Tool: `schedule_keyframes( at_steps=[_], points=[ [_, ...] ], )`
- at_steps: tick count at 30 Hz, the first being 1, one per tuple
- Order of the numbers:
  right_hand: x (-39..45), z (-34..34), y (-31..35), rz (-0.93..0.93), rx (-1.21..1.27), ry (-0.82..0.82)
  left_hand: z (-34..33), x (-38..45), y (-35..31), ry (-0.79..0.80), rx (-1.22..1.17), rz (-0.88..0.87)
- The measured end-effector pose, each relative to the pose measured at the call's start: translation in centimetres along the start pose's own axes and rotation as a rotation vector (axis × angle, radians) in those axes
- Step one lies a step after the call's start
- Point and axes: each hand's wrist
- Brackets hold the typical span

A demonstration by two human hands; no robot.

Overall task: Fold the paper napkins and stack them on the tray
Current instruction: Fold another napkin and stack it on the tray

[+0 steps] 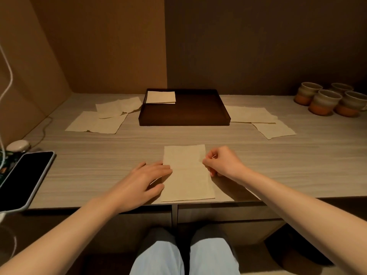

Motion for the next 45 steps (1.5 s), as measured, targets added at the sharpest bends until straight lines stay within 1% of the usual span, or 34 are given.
schedule_keyframes(
  at_steps=[1,3,5,6,8,9,11,14,17,20,24,29,32,34,39,42,45],
  points=[
    [0.1,0.0,-0.1,0.005,-0.058,-0.011,-0.3,-0.2,0.0,0.017,0.003,-0.008],
    [0.0,0.1,-0.5,0.063,-0.325,-0.098,-0.5,-0.3,0.2,0.036,-0.003,-0.015],
    [-0.5,0.3,-1.1,0.225,-0.629,-0.161,-0.4,-0.4,0.2,0.043,-0.001,-0.005],
    [-0.9,0.3,-1.4,0.317,-0.712,-0.141,-0.4,-0.4,0.0,0.044,0.018,-0.005],
    [-2.0,0.2,-2.1,0.452,-0.800,-0.032,-0.2,-0.5,-0.3,0.043,0.063,-0.019],
    [-2.5,0.0,-2.5,0.490,-0.840,0.026,-0.2,-0.7,-0.4,0.045,0.074,-0.029],
    [-3.6,-0.3,-3.3,0.508,-0.892,0.105,-0.2,-1.1,-0.4,0.059,0.077,-0.060],
    [-4.9,0.0,-4.2,0.463,-0.796,0.199,-0.3,-1.9,-0.3,0.077,0.093,-0.111],
    [-6.0,0.7,-4.8,0.462,-0.750,0.287,-0.5,-2.8,-0.7,0.070,0.071,-0.147],
    [-6.6,0.7,-5.7,0.499,-0.747,0.319,-1.2,-3.4,-1.0,0.069,0.087,-0.163],
    [-6.5,-0.2,-6.9,0.553,-0.779,0.233,-2.3,-3.4,-0.8,-0.046,0.155,-0.185],
    [-6.1,-1.0,-7.3,0.657,-0.760,0.097,-3.2,-3.0,-0.9,-0.189,0.167,-0.251],
    [-6.0,-1.3,-7.4,0.700,-0.756,0.064,-3.3,-2.8,-0.9,-0.234,0.130,-0.268],
    [-6.0,-1.3,-7.2,0.715,-0.715,0.052,-3.4,-2.6,-1.0,-0.272,0.076,-0.236],
    [-5.6,-1.6,-6.5,0.711,-0.554,0.001,-2.8,-2.3,-2.2,-0.356,-0.217,-0.103],
    [-5.4,-1.7,-5.8,0.610,-0.430,-0.065,-2.4,-1.7,-2.7,-0.376,-0.382,-0.001],
    [-4.9,-2.0,-5.1,0.469,-0.266,-0.098,-2.2,-1.0,-2.9,-0.407,-0.406,0.136]
  ],
)
Point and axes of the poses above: each hand's wrist, its own x-axis towards the middle knuckle, its own z-axis out of the back of the hand, y = z × x, and after that the axes turned 13 degrees about y, right-handed
